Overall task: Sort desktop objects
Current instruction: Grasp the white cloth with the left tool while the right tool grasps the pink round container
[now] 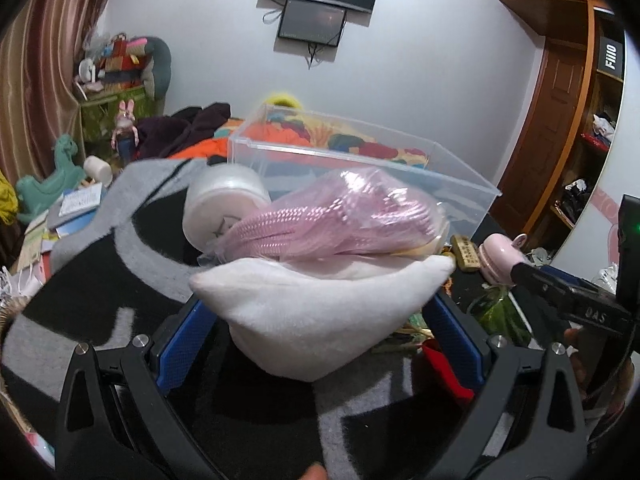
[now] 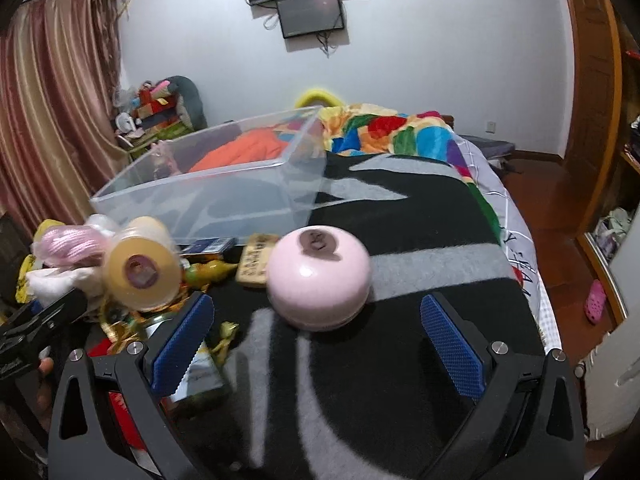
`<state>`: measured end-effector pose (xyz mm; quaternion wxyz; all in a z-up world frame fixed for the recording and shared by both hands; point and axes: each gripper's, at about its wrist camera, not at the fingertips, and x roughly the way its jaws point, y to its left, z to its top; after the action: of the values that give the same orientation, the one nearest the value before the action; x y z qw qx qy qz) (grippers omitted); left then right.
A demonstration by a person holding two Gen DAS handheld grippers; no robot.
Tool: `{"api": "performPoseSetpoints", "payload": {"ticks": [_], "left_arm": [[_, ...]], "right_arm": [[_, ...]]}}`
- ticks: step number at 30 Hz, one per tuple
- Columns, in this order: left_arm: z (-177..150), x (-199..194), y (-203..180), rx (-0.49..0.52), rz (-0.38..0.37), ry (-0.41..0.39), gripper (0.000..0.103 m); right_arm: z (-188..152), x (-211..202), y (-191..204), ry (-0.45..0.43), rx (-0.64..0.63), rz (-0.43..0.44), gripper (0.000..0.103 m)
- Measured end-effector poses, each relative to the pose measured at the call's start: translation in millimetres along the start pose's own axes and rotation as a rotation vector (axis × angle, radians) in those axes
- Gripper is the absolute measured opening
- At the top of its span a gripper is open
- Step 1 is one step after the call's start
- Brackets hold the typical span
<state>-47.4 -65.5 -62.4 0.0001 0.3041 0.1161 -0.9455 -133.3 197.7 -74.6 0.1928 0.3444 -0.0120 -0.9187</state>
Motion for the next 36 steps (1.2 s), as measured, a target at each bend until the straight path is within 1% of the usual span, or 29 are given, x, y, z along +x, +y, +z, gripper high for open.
{"api": "performPoseSetpoints", "payload": {"ticks": [1,4,6,8,9,10,11,12,13,14,17,18,22,23,24,25,26,31,36], "left_arm": [[0,4,2,-0.018,0.009,0.012,0.103],[-1,13,9,-0.047,-0.009,0.046,0.103],[0,15,8,-0.038,-0.004,0.048,0.103],[1,15,4,-0.017,0.013,0.030,0.103],[2,15,4,-0.011,0.022,0.022,0.103],[2,15,2,-0.005,0.031,0.014,0.103],[3,16,1,-0.005,0.042,0.008,0.102],[3,17,0,-0.005,0.047,0.005,0.098],[4,19,-1,-0.010,0.064,0.002,0.088],[5,20,-1,-0.019,0.065,0.005,0.079],[5,24,-2,-0.036,0.071,-0.001,0.077],[4,23,-1,-0.035,0.077,-0.005,0.076],[1,17,-1,-0.041,0.077,-0.019,0.065],[1,14,-2,-0.036,0.078,-0.022,0.058],[0,12,-4,-0.025,0.085,-0.028,0.055],[0,9,-4,-0.017,0.095,-0.034,0.050],[-2,6,-4,-0.015,0.095,-0.038,0.047],[-5,-7,-2,-0.023,0.076,-0.057,0.041],[-8,-23,-9,0.001,0.048,-0.066,0.039]], "right_arm": [[1,4,0,0.004,-0.001,-0.005,0.103],[2,11,0,0.006,-0.014,-0.023,0.102],[2,14,2,0.000,-0.022,-0.026,0.102],[2,18,5,0.003,-0.035,-0.014,0.102],[1,19,7,0.004,-0.043,-0.007,0.098],[1,21,10,0.002,-0.054,-0.002,0.091],[0,23,11,0.005,-0.062,0.002,0.087],[0,25,12,0.006,-0.061,0.023,0.080],[1,27,11,0.009,-0.052,0.040,0.077],[0,28,10,0.005,-0.042,0.044,0.075],[0,26,3,-0.007,-0.016,0.047,0.063],[1,26,2,-0.003,-0.011,0.055,0.060],[0,24,0,-0.010,-0.011,0.063,0.060],[-1,23,0,-0.012,-0.010,0.063,0.060],[-1,22,1,-0.014,-0.011,0.073,0.060],[-1,21,2,-0.015,-0.012,0.082,0.060],[-1,18,3,-0.021,-0.011,0.088,0.060],[-3,4,5,-0.053,-0.028,0.103,0.060],[-2,-8,9,-0.068,-0.039,0.132,0.060]]}}
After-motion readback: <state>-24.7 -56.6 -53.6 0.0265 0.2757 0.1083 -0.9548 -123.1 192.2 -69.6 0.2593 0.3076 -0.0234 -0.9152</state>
